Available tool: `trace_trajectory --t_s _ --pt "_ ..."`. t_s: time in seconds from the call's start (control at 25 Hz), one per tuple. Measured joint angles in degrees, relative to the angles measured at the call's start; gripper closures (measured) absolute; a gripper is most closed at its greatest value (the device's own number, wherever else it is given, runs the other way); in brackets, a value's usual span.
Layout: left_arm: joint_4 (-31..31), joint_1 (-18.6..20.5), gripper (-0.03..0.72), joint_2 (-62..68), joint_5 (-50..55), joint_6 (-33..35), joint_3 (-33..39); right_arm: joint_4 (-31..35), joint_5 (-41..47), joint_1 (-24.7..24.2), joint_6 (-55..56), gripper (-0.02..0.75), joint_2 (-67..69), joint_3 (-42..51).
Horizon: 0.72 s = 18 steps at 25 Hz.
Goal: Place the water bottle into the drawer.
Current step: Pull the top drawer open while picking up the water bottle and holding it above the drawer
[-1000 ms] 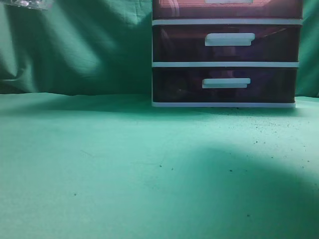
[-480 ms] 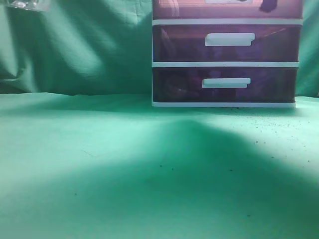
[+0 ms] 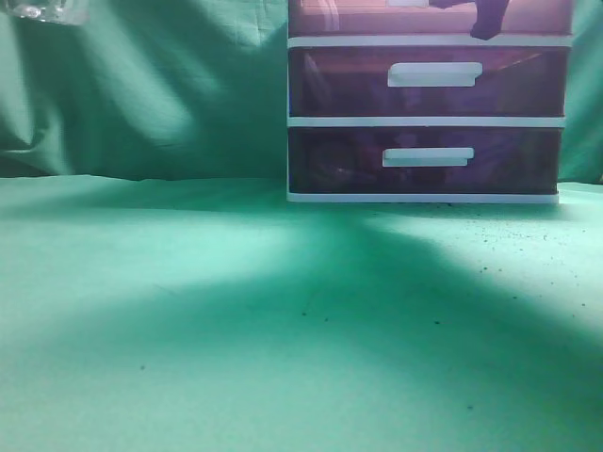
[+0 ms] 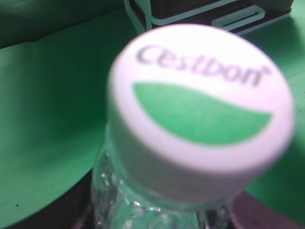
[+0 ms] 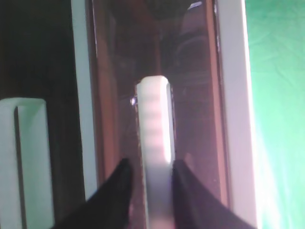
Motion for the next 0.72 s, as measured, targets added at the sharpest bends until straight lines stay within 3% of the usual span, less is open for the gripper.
trace_trajectory --t_s 0.08,0.12,0.4,0.72 --pt "0.0 0.0 0.373 0.0 0.7 0.0 0.0 -0.2 -0.5 0.0 -0.2 0.636 0.0 -0.1" --pt "0.0 0.0 0.373 0.0 1.1 0.0 0.0 -0.8 -0.5 0.0 -0.8 0.65 0.0 -0.1" --pt "0.0 0.0 0.373 0.0 1.6 0.0 0.0 -0.9 -0.5 0.0 -1.5 0.642 -2.7 3.1" --pt "0.0 0.0 0.373 0.0 1.6 0.0 0.0 -1.0 -3.6 0.0 -1.5 0.642 -15.0 19.4"
